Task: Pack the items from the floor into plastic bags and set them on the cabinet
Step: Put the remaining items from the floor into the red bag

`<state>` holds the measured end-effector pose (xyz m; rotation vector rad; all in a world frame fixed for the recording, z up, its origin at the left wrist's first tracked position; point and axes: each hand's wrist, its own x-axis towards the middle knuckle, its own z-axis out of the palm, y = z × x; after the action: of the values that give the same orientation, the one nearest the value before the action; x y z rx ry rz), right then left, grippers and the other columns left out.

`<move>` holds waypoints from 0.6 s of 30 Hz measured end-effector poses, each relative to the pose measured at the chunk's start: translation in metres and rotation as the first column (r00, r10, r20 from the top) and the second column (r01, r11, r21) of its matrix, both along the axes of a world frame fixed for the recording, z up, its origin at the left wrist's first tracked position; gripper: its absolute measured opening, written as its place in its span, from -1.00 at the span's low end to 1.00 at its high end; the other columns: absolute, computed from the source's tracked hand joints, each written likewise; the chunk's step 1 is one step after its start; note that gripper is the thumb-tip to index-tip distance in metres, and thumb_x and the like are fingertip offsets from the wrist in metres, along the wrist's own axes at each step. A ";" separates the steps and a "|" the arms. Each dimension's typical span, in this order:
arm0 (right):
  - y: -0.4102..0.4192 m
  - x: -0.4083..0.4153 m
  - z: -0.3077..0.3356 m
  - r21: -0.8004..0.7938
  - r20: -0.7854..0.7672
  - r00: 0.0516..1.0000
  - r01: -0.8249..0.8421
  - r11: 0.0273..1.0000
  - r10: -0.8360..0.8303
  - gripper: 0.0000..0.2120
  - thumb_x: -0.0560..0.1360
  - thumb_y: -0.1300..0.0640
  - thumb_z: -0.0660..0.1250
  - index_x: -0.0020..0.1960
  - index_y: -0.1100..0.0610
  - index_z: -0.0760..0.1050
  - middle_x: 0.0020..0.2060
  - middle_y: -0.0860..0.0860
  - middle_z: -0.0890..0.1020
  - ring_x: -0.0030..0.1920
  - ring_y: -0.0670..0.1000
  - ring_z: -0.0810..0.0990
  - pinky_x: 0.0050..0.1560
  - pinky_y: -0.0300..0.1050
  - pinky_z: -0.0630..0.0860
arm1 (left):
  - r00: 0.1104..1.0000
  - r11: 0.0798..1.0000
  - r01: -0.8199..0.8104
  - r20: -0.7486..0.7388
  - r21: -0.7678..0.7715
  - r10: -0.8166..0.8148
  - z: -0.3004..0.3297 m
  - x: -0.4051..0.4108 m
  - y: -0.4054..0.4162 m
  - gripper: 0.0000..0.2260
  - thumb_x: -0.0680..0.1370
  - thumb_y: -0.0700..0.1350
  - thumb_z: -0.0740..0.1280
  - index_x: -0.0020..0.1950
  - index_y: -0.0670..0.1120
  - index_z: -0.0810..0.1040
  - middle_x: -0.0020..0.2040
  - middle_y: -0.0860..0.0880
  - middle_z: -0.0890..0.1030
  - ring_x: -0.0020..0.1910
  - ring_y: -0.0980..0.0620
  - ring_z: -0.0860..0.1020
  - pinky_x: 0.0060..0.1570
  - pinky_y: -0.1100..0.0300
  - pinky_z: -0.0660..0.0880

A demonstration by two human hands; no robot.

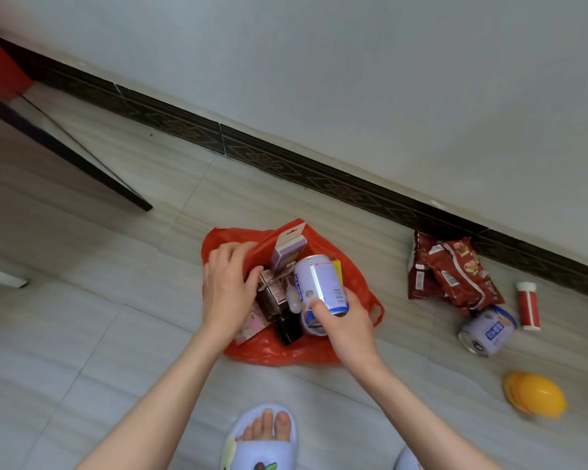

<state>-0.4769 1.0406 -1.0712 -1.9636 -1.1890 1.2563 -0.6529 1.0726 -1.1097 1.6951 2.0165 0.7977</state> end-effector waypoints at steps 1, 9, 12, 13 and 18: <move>-0.003 -0.003 -0.001 0.005 0.000 1.000 -0.021 1.000 0.021 -0.77 0.39 0.03 0.40 -0.06 -0.13 0.38 -0.14 -0.14 0.57 -0.12 -0.09 0.57 -0.17 -0.24 0.46 | 0.998 0.996 -0.044 -0.037 -0.077 0.042 -0.005 -0.010 -0.003 -0.53 0.40 -0.13 0.44 0.29 -0.08 0.42 0.15 -0.13 0.47 0.15 -0.15 0.41 0.13 0.06 0.31; -0.008 -0.039 -0.016 -0.084 0.097 0.943 -0.312 0.946 0.319 -0.44 0.27 -0.14 0.39 0.22 0.00 0.36 0.06 -0.08 0.56 0.08 -0.04 0.52 0.05 -0.11 0.48 | 0.997 0.935 0.079 0.045 -0.346 -0.067 -0.037 -0.058 -0.011 -0.46 0.44 -0.28 0.34 0.39 -0.16 0.27 0.25 -0.23 0.48 0.21 -0.23 0.46 0.15 0.03 0.37; 0.000 -0.054 -0.023 -0.087 0.158 0.885 -0.429 0.899 0.438 -0.39 0.26 -0.13 0.39 0.24 0.03 0.35 0.13 0.00 0.51 0.16 0.03 0.47 0.16 -0.07 0.43 | 0.993 0.945 0.104 0.088 -0.312 -0.080 -0.032 -0.071 -0.008 -0.61 0.46 -0.36 0.26 0.28 -0.15 0.39 0.08 -0.22 0.59 0.07 -0.21 0.54 -0.03 0.18 0.35; 0.003 -0.059 -0.026 -0.063 0.199 0.862 -0.465 0.883 0.467 -0.38 0.25 -0.12 0.40 0.25 0.06 0.34 0.14 0.04 0.49 0.19 0.05 0.44 0.20 -0.07 0.40 | 0.994 0.950 0.096 0.085 -0.296 -0.074 -0.031 -0.076 -0.008 -0.63 0.46 -0.36 0.26 0.26 -0.16 0.41 0.03 -0.21 0.60 0.04 -0.21 0.55 -0.09 0.22 0.33; 0.011 -0.082 -0.042 -0.013 0.524 0.632 -0.664 0.748 0.571 -0.36 0.30 -0.05 0.40 0.27 0.19 0.32 0.08 0.17 0.51 0.12 0.20 0.39 0.16 0.00 0.31 | 0.990 0.968 0.040 0.142 -0.249 -0.004 -0.024 -0.087 -0.009 -0.74 0.45 -0.37 0.27 0.11 -0.18 0.49 -0.23 -0.07 0.55 -0.22 -0.13 0.54 -0.25 0.24 0.29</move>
<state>-0.5588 1.0516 -1.1132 -1.8418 -2.3224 0.8643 -0.7397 1.0633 -1.1340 1.4739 1.9088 0.6056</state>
